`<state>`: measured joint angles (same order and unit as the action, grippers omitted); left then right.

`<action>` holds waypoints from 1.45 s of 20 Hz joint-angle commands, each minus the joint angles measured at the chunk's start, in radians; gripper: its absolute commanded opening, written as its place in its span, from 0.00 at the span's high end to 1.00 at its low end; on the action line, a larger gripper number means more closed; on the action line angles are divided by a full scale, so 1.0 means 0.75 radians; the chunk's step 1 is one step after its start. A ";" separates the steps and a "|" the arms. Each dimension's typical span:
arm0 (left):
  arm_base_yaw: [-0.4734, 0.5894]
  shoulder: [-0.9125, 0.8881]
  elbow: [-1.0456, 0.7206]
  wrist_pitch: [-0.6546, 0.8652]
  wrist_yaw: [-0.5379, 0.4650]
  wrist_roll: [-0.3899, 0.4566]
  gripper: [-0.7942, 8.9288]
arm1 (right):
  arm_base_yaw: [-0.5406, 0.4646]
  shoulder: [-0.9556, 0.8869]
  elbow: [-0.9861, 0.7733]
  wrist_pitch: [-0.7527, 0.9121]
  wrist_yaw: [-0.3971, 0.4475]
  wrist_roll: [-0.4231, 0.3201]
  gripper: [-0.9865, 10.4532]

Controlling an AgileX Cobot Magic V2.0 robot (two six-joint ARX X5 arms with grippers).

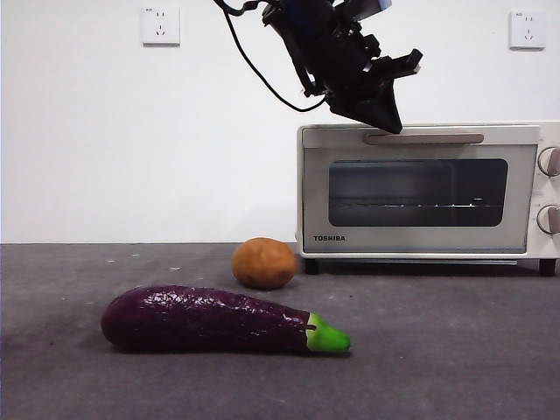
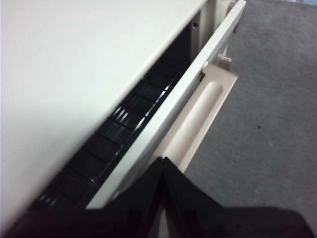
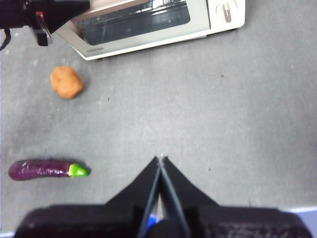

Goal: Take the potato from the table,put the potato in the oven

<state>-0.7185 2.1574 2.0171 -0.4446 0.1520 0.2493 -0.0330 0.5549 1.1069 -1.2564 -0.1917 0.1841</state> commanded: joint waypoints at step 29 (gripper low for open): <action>-0.132 0.072 -0.062 -0.496 0.037 -0.168 0.93 | -0.001 -0.004 0.457 -0.153 -0.005 0.019 0.91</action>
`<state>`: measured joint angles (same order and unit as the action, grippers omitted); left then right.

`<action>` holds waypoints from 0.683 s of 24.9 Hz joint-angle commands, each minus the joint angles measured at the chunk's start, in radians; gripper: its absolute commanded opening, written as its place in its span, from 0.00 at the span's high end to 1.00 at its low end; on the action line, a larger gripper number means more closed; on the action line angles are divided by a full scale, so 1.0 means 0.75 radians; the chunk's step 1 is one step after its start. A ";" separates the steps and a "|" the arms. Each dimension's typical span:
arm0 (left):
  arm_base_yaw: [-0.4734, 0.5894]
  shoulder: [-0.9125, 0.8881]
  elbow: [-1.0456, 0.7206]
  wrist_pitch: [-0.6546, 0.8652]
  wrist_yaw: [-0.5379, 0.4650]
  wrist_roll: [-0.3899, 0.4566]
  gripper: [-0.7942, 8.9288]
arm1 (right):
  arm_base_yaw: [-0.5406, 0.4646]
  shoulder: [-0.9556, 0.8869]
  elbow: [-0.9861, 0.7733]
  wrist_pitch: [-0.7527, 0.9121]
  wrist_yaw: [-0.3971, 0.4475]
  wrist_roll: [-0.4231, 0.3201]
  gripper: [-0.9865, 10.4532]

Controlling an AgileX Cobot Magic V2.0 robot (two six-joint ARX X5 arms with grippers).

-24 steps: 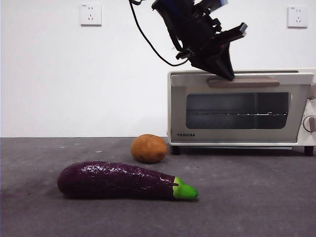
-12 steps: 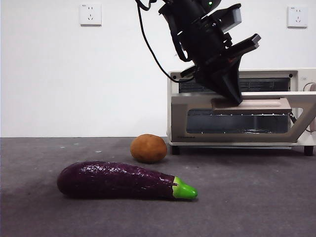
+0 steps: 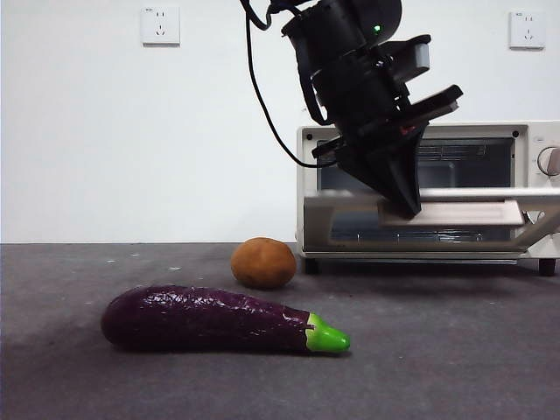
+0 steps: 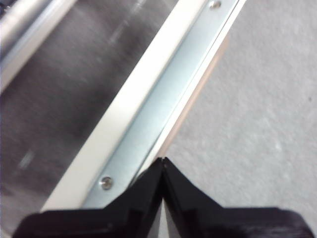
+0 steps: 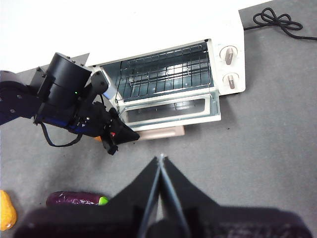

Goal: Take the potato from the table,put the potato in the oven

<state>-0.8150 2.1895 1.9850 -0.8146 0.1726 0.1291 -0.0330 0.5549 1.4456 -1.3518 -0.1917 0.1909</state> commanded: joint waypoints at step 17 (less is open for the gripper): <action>-0.015 -0.077 -0.018 -0.179 0.258 0.014 0.93 | -0.001 0.034 0.002 -0.005 -0.050 0.011 0.91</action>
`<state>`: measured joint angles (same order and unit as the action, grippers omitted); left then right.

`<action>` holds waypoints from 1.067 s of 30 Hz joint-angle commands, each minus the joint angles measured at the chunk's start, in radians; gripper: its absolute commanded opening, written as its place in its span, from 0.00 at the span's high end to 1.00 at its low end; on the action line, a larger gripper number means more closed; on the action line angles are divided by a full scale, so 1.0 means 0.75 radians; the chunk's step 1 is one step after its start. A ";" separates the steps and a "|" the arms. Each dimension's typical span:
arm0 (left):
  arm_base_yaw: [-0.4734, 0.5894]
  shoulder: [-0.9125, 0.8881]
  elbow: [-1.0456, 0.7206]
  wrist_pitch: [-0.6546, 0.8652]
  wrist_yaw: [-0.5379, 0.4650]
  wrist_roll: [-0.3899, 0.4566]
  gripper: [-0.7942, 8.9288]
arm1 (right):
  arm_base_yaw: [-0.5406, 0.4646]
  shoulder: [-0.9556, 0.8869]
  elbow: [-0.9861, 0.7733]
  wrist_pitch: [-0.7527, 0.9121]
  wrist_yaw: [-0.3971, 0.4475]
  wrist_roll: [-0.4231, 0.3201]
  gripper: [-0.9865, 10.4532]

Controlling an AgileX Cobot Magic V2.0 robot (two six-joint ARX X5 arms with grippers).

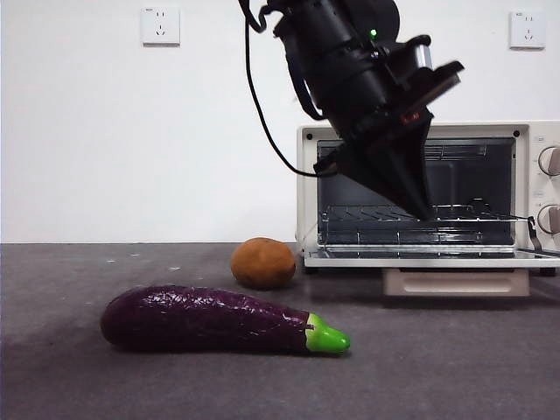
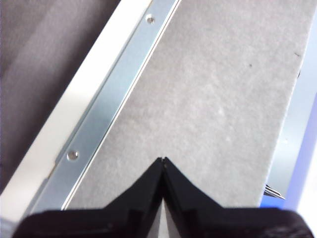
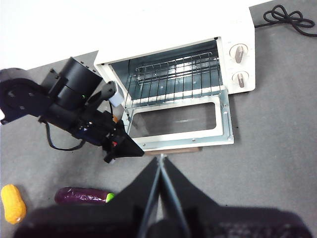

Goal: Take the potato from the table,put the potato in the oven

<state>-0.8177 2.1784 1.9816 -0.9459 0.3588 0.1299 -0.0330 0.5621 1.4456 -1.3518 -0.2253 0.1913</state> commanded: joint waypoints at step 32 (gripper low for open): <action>0.031 -1.137 -0.015 -0.497 -0.205 0.109 0.93 | 0.505 0.847 0.113 0.895 -0.413 0.298 0.76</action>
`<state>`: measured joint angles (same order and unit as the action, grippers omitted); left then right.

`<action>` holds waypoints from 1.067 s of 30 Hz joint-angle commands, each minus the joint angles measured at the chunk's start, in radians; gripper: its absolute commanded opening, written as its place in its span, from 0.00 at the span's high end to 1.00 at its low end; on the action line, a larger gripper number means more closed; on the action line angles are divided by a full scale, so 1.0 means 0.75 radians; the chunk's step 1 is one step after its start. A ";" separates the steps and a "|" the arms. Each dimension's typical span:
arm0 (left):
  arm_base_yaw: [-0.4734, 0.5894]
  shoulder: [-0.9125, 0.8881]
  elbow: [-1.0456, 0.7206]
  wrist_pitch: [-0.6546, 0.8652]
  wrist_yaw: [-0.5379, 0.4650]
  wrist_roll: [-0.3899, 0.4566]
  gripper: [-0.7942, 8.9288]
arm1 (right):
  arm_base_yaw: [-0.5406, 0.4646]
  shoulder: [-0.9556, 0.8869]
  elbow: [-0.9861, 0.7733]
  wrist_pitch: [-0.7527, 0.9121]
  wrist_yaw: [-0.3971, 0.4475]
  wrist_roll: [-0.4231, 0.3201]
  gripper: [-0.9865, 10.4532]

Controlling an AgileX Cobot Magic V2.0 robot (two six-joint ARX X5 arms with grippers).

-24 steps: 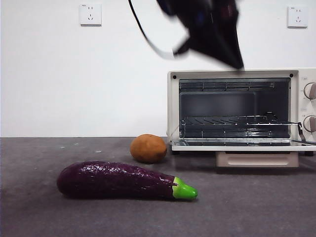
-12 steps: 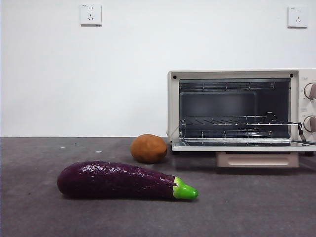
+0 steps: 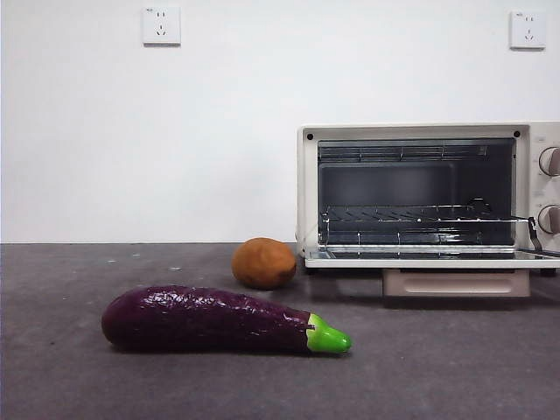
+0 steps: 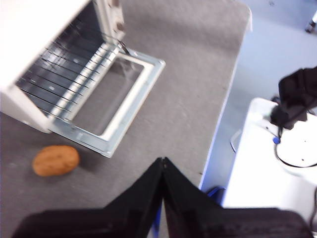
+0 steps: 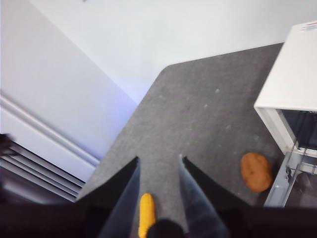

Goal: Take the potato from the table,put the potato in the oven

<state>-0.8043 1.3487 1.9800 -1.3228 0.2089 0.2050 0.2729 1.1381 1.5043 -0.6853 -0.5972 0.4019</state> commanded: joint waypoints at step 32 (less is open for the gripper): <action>0.054 -0.876 -0.824 0.004 -0.424 -0.178 0.93 | 0.604 1.343 0.848 -0.356 0.834 -0.472 0.21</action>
<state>-0.7673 0.6960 1.3663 -1.3243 -0.1043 0.0837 0.7219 2.1269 2.1410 -0.9535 0.0261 0.0689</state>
